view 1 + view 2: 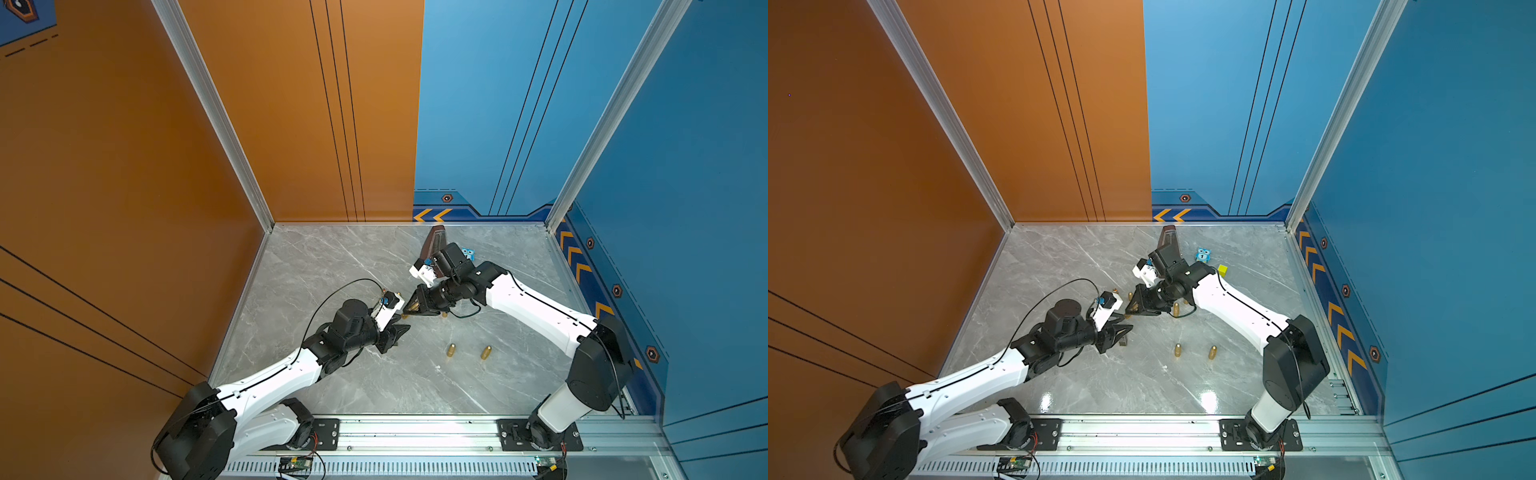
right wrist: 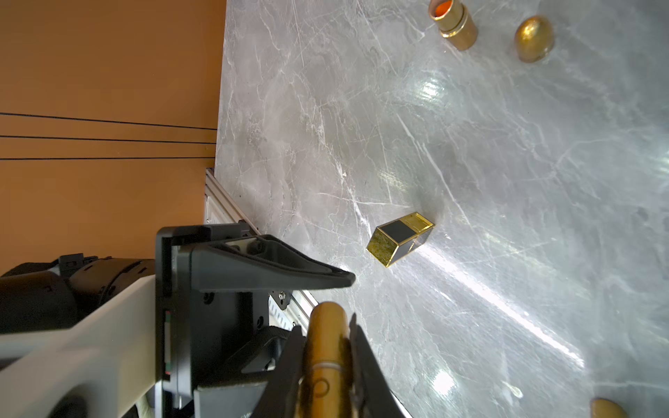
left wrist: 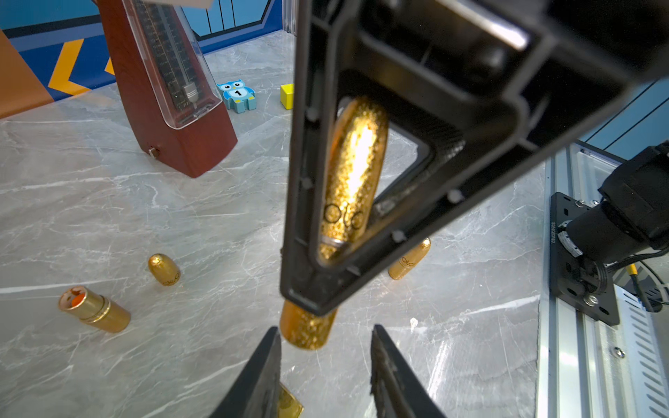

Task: Open the lipstick cap
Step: Open the cover of the lipstick.

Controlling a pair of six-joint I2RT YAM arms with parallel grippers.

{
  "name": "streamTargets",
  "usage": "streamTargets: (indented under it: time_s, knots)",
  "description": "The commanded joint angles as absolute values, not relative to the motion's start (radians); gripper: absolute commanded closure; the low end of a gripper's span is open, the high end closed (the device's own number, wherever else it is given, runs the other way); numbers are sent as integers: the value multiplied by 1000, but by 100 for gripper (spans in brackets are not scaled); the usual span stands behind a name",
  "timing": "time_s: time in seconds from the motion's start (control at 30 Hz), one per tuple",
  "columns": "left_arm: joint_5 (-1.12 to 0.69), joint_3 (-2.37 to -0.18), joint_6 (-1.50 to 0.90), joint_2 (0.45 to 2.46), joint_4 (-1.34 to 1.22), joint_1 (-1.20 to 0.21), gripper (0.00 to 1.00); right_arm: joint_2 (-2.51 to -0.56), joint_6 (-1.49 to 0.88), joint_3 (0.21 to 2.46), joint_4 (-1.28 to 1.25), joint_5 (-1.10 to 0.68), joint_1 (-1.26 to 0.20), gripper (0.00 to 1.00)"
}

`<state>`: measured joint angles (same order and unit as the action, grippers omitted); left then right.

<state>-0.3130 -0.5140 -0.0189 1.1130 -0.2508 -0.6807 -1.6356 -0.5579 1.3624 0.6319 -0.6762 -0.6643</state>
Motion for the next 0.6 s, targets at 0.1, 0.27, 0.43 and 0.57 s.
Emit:
streamTargets:
  time_s: [0.1,0.27,0.43,0.57]
  knots:
    - [-328,-549,-20,1121,-290,-679,65,-1617,-591,1352,583,-717,-665,85]
    - [-313,-549,-24,1108,-295,-680,68,-1620,-597,1340,578,-715,-664,86]
    - [-283,-538,-28,1098,-310,-678,68,-1620,-601,1336,579,-719,-661,86]
    - [-260,-535,-32,1084,-310,-675,68,-1611,-603,1332,578,-725,-661,86]
